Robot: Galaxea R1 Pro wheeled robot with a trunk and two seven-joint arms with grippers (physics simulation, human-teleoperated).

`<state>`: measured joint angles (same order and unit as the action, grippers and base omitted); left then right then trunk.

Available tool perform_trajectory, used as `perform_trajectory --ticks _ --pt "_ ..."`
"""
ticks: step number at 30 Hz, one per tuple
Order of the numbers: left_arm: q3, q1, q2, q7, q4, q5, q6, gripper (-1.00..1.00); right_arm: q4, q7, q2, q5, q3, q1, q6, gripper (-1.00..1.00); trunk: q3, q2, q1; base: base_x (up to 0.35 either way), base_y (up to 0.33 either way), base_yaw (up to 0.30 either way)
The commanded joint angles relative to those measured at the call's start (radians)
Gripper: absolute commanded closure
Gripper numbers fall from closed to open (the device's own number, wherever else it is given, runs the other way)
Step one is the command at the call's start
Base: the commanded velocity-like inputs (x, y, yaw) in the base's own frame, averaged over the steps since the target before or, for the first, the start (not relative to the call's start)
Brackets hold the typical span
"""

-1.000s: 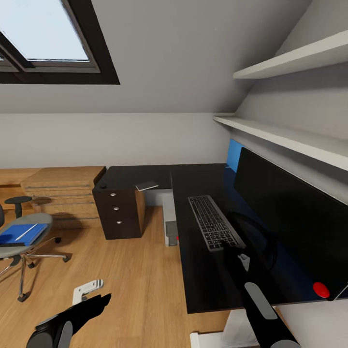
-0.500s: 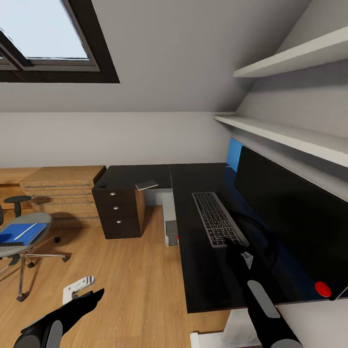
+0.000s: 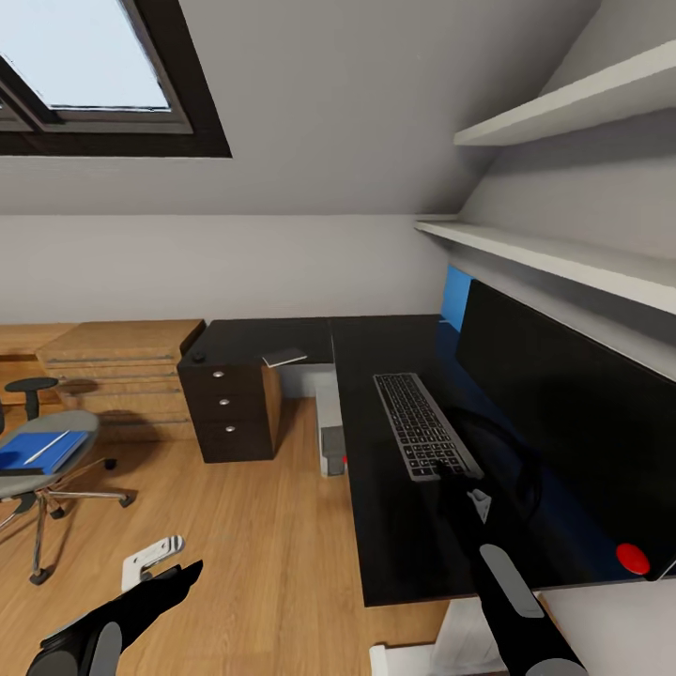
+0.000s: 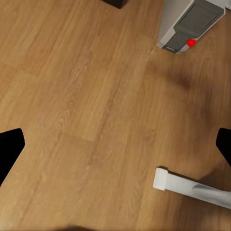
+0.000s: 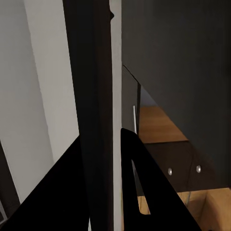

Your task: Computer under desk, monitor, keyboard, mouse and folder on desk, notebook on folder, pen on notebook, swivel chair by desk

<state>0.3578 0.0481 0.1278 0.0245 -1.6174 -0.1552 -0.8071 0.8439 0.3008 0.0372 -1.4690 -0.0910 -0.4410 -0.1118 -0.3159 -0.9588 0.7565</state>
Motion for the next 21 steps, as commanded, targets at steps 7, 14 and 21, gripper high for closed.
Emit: perform_trajectory --ticks 7,14,21 --pt "-0.003 0.001 0.006 0.0 0.008 -0.004 -0.004 -1.0 0.0 0.007 0.0 -0.013 0.0 -0.001 -0.011 1.0 -0.023 -0.05 0.027 0.0 0.0 0.0" --pt "-0.005 0.001 0.006 0.0 0.008 -0.004 -0.004 -1.0 0.0 0.008 -0.002 -0.011 0.0 -0.001 -0.012 1.0 -0.045 -0.099 0.054 0.0 0.0 0.0" --pt "-0.006 0.001 0.006 0.0 0.008 -0.004 -0.004 -1.0 0.0 0.007 -0.001 -0.011 0.0 -0.001 -0.011 1.0 -0.067 -0.148 0.081 0.0 0.0 0.0"
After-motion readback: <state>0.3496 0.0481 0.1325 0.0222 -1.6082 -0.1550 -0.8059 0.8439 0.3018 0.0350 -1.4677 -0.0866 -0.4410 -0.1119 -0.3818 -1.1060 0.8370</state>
